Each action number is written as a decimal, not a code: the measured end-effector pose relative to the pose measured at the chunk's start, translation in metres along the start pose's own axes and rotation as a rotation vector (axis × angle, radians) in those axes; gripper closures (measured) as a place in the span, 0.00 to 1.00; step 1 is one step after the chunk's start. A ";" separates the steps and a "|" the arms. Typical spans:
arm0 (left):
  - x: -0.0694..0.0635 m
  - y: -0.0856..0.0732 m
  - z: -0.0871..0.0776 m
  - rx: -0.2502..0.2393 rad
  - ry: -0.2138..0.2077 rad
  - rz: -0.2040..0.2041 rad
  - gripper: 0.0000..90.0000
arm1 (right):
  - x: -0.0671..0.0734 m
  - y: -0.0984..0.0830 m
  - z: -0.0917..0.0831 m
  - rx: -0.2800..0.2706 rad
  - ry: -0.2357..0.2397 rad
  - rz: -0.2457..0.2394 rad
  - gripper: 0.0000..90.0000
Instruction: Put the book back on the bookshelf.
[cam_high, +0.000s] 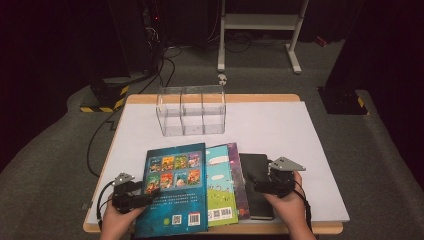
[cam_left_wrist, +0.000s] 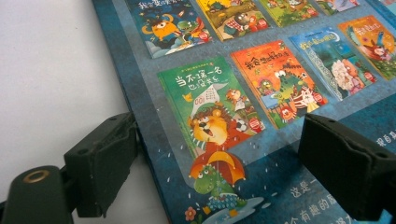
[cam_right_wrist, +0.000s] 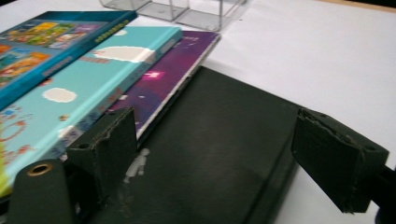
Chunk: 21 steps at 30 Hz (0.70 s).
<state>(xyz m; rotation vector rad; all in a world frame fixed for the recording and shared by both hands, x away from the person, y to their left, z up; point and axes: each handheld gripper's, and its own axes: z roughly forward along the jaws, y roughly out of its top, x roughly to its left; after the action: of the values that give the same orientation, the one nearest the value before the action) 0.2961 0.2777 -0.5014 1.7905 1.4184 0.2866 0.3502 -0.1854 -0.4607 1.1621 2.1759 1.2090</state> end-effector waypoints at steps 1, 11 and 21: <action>-0.001 0.001 0.000 0.006 -0.003 0.011 0.14 | 0.001 0.000 0.000 -0.005 0.007 0.003 0.15; -0.020 0.004 0.005 0.010 -0.035 0.063 0.18 | 0.010 0.000 -0.001 -0.026 0.072 0.007 0.19; -0.050 0.012 0.014 0.001 -0.042 0.139 0.24 | 0.033 0.006 -0.005 -0.047 0.140 -0.015 0.19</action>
<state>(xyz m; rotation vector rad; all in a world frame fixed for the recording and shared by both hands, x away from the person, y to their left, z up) 0.2962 0.2267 -0.4874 1.8883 1.2676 0.3180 0.3304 -0.1602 -0.4514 1.0694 2.2397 1.3643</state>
